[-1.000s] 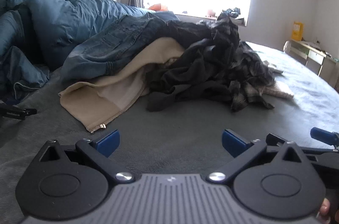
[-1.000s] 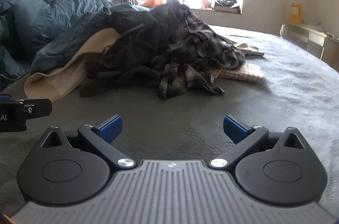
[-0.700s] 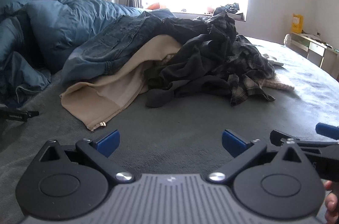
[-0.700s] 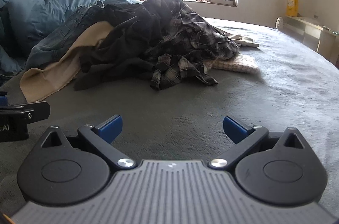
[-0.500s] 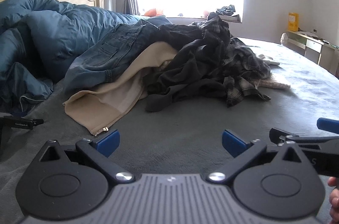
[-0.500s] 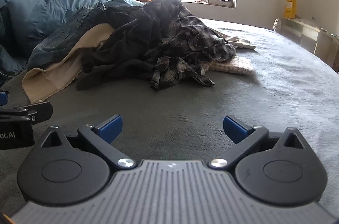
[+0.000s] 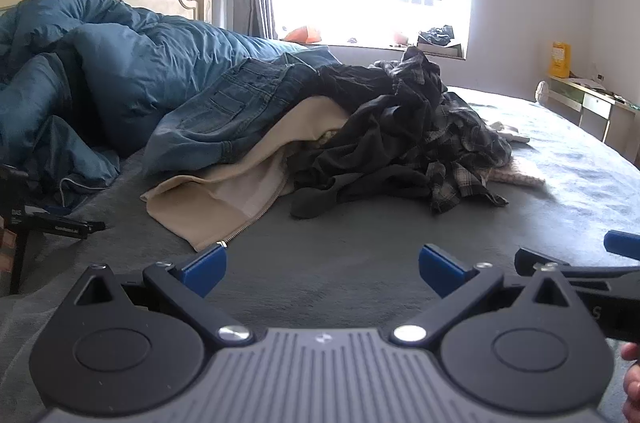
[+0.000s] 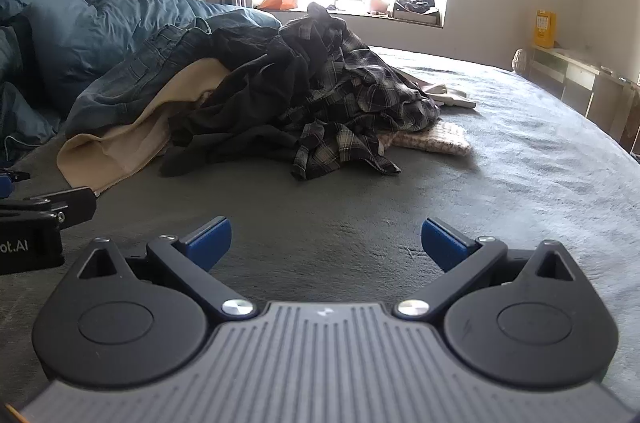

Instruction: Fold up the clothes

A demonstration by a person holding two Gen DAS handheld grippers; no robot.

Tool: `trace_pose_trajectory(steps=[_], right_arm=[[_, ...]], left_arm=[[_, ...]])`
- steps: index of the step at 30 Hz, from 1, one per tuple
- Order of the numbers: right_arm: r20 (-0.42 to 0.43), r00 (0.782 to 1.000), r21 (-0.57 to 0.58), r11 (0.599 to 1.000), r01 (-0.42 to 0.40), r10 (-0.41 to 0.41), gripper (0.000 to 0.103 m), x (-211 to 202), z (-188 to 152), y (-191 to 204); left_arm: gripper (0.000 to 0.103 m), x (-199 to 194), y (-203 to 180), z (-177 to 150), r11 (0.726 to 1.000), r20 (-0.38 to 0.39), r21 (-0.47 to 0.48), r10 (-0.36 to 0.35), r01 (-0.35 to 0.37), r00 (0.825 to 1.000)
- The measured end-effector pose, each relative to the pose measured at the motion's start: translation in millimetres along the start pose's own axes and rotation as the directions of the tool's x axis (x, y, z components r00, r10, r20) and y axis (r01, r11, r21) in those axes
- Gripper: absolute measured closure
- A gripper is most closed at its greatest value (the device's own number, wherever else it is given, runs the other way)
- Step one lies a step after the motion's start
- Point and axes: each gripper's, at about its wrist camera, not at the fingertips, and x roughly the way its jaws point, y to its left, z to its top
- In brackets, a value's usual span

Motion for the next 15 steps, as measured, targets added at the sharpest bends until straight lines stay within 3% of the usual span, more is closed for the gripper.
trace_pose_trajectory(steps=[15], right_arm=[[0.001,1.000,0.003,1.000,0.001,-0.001,0.001,-5.5,-0.9,9.2]], left_arm=[[0.000,-6.1,10.1,-1.5,0.999,0.011,0.014,0.032,-0.032,0.999]])
